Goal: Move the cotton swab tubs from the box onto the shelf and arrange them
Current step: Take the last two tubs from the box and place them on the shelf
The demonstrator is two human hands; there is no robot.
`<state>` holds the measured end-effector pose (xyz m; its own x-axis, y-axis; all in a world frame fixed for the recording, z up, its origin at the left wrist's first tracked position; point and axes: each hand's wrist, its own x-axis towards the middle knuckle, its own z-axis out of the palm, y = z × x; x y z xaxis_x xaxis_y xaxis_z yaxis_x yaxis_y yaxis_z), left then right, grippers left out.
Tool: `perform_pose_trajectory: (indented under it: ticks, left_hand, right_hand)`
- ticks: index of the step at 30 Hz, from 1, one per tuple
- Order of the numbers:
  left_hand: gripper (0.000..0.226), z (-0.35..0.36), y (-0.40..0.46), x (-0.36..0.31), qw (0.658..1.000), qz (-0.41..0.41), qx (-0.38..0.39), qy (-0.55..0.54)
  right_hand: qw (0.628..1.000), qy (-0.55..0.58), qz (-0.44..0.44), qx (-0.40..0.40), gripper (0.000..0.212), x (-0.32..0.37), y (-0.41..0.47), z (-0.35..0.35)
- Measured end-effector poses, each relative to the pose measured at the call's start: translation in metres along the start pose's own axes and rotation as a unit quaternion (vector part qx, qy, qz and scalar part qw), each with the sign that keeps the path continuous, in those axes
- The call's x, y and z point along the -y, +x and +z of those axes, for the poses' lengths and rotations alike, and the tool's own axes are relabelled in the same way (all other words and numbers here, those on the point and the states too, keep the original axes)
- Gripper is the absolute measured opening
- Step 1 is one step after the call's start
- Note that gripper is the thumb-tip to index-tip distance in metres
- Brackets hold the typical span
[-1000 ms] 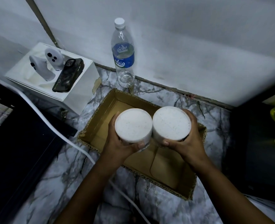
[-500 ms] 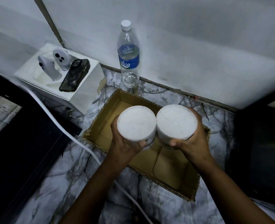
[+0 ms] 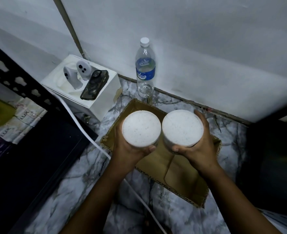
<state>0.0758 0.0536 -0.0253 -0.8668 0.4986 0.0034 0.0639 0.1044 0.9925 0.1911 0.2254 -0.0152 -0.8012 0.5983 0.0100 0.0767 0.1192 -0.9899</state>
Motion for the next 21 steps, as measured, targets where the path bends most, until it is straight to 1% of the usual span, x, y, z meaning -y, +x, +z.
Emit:
perform_pose_trajectory:
  ticks: [4,8,12,16,21]
  left_hand:
    - [0.104,-0.019,-0.012,-0.032,1.0,0.015,-0.025,-0.005]
    - [0.101,-0.044,-0.028,-0.065,0.998,0.019,-0.059,-0.007]
    - [0.101,-0.07,-0.051,-0.099,0.995,0.045,-0.091,-0.006]
    - [0.095,-0.098,-0.076,-0.14,0.991,0.062,-0.117,-0.013]
    - [0.085,-0.138,-0.108,-0.186,0.983,0.089,-0.16,0.002]
  right_hand:
    - [1.0,0.009,-0.02,0.017,0.11,0.03,-0.005,0.013]
    - [0.997,0.013,-0.062,0.04,0.111,0.068,-0.013,0.03]
    - [0.994,0.007,-0.096,0.052,0.092,0.116,-0.025,0.046]
    - [0.99,0.017,-0.126,0.068,0.084,0.166,-0.043,0.064]
    - [0.984,0.018,-0.155,0.088,0.095,0.214,-0.066,0.089]
